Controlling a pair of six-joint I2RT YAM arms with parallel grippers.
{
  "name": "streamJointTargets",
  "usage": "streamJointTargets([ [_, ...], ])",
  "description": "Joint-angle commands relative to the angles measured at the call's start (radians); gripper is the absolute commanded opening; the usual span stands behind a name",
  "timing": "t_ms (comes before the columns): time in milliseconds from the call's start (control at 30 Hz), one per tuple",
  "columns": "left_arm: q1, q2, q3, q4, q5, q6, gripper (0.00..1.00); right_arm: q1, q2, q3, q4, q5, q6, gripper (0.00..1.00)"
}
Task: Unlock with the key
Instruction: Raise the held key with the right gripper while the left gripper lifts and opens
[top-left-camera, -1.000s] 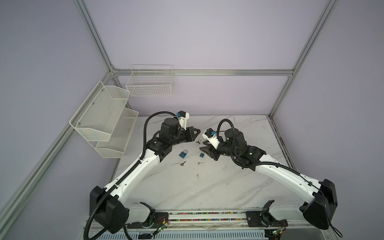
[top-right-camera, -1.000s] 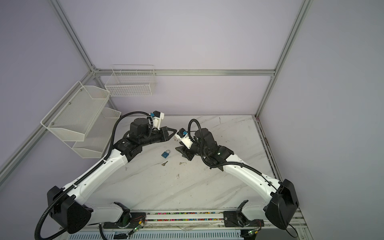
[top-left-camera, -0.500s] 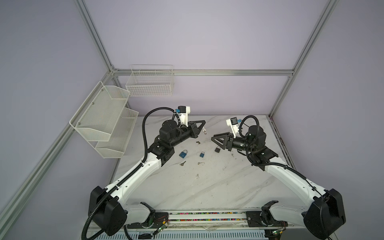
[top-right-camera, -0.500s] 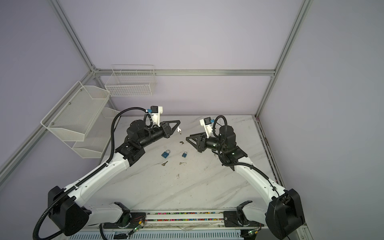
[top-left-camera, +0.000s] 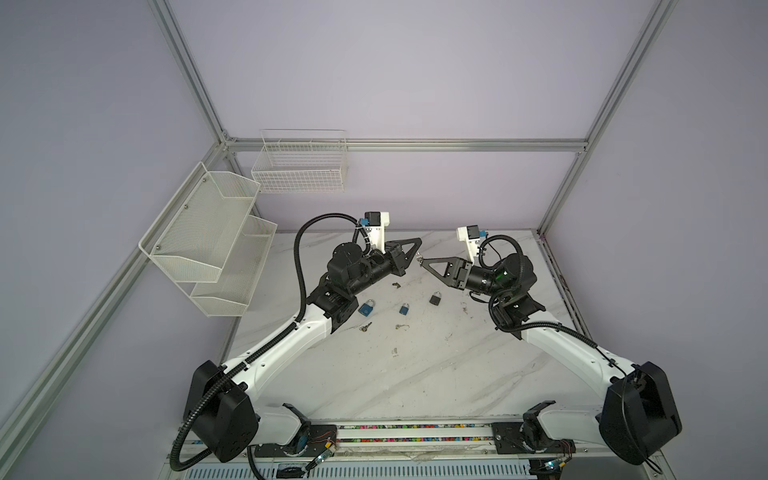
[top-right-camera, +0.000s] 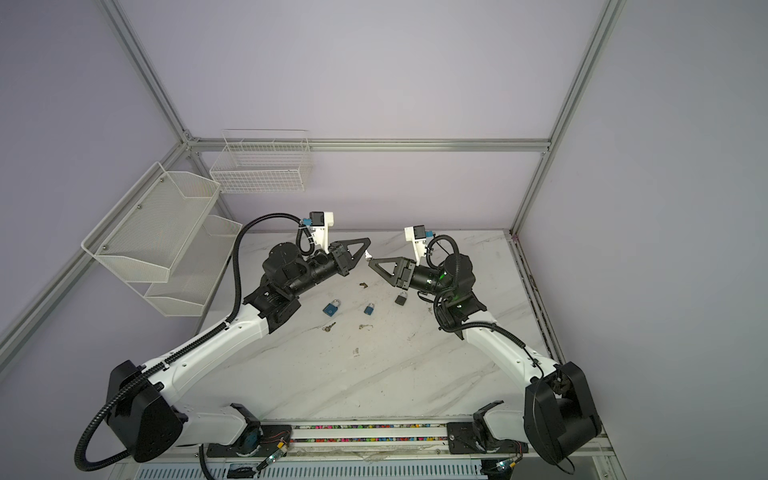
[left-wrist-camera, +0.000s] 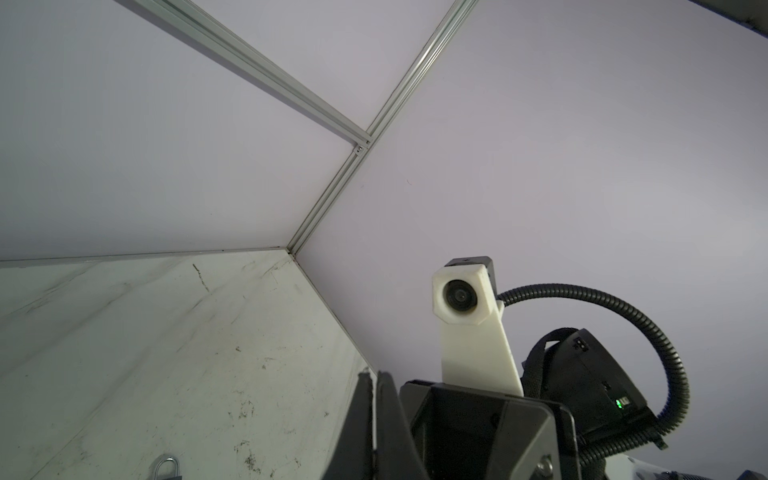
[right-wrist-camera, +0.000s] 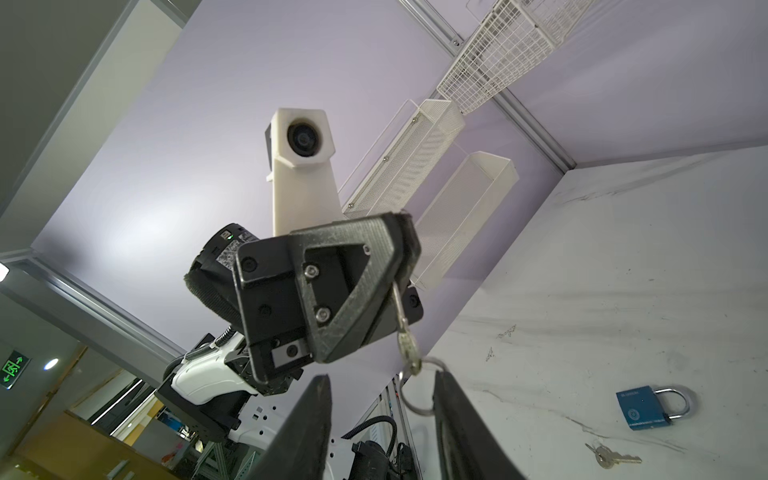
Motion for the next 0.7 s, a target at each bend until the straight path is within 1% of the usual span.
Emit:
streamJointTargets([
  [0,-0.008,-0.007,-0.028,0.067,0.0,-0.002,0.0,-0.006,0.013,0.026,0.078,-0.005,0.045,0.42],
  [100,-0.007,-0.002,-0.026,0.069,0.004,-0.002,0.0,-0.006,0.022,0.033,0.08,-0.01,0.044,0.39],
  [367,-0.011,0.012,-0.021,0.081,0.014,-0.009,0.0,-0.005,0.04,0.039,0.138,-0.027,0.071,0.36],
  [667,-0.016,0.015,-0.018,0.083,0.021,-0.009,0.0,-0.005,0.053,0.04,0.149,-0.032,0.074,0.32],
])
